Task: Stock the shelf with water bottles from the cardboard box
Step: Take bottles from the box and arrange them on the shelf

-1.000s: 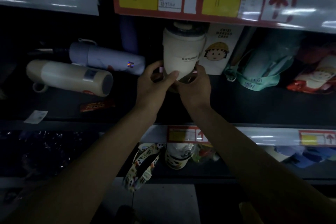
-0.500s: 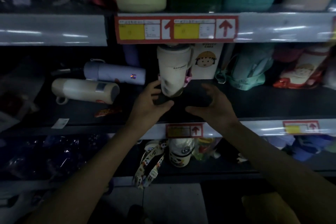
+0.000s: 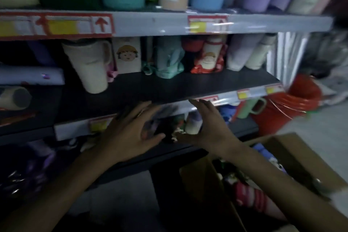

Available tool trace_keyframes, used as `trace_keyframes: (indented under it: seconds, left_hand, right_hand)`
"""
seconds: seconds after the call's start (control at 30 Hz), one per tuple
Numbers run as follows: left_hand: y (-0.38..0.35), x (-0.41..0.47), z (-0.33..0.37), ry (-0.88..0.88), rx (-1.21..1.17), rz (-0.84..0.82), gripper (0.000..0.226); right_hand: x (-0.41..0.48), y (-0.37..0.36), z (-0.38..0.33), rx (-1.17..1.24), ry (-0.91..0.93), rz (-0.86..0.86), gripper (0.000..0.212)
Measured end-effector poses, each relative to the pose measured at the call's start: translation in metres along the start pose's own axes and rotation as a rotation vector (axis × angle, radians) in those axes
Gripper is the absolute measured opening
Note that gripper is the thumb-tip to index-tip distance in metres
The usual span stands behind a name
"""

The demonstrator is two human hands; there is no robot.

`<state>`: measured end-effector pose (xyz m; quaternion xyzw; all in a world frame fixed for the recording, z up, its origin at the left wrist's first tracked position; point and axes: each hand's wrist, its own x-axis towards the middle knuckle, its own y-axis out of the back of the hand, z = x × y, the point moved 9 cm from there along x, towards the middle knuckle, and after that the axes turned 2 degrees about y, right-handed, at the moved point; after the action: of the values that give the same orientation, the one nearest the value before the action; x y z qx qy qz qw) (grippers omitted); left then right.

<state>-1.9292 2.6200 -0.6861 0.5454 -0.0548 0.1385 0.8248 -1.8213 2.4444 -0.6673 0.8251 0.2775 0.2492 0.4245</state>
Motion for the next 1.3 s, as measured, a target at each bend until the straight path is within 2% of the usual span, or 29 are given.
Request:
trace_keyframes:
  seconds: [0.17, 0.37, 0.43, 0.5, 0.57, 0.63, 0.7, 0.9, 1.07, 1.3]
  left_hand:
    - [-0.062, 0.010, 0.057, -0.110, 0.055, -0.168, 0.087]
    - [-0.133, 0.026, 0.124, -0.201, 0.078, -0.353, 0.086]
    - [-0.158, 0.020, 0.143, -0.236, 0.088, -0.417, 0.085]
    - [-0.181, 0.014, 0.160, -0.287, 0.126, -0.454, 0.084]
    - [-0.207, 0.008, 0.171, -0.317, 0.155, -0.513, 0.080]
    - [-0.234, 0.003, 0.178, -0.314, 0.156, -0.569, 0.078]
    - [-0.261, 0.002, 0.187, -0.303, 0.158, -0.614, 0.080]
    - [-0.352, 0.004, 0.228, -0.354, 0.241, -0.755, 0.097]
    - [-0.411, 0.006, 0.250, -0.301, 0.267, -0.864, 0.108]
    - [-0.418, 0.010, 0.257, -0.232, 0.190, -0.796, 0.076]
  right_hand:
    - [-0.065, 0.029, 0.079, -0.098, -0.126, -0.057, 0.112]
    - [-0.140, 0.056, 0.208, -0.256, -0.505, -0.180, 0.086]
    - [-0.166, 0.053, 0.253, -0.277, -0.627, -0.229, 0.084]
    - [-0.193, 0.036, 0.297, -0.190, -0.749, -0.309, 0.085]
    - [-0.216, 0.013, 0.339, -0.198, -0.795, -0.388, 0.082]
    - [-0.231, -0.009, 0.363, -0.236, -0.744, -0.441, 0.086]
    - [-0.245, -0.011, 0.349, -0.283, -0.697, -0.500, 0.094]
    - [-0.278, -0.010, 0.335, -0.390, -0.690, -0.609, 0.086]
    - [-0.268, -0.008, 0.335, -0.399, -0.659, -0.590, 0.074]
    - [-0.266, -0.009, 0.328, -0.448, -0.625, -0.596, 0.069]
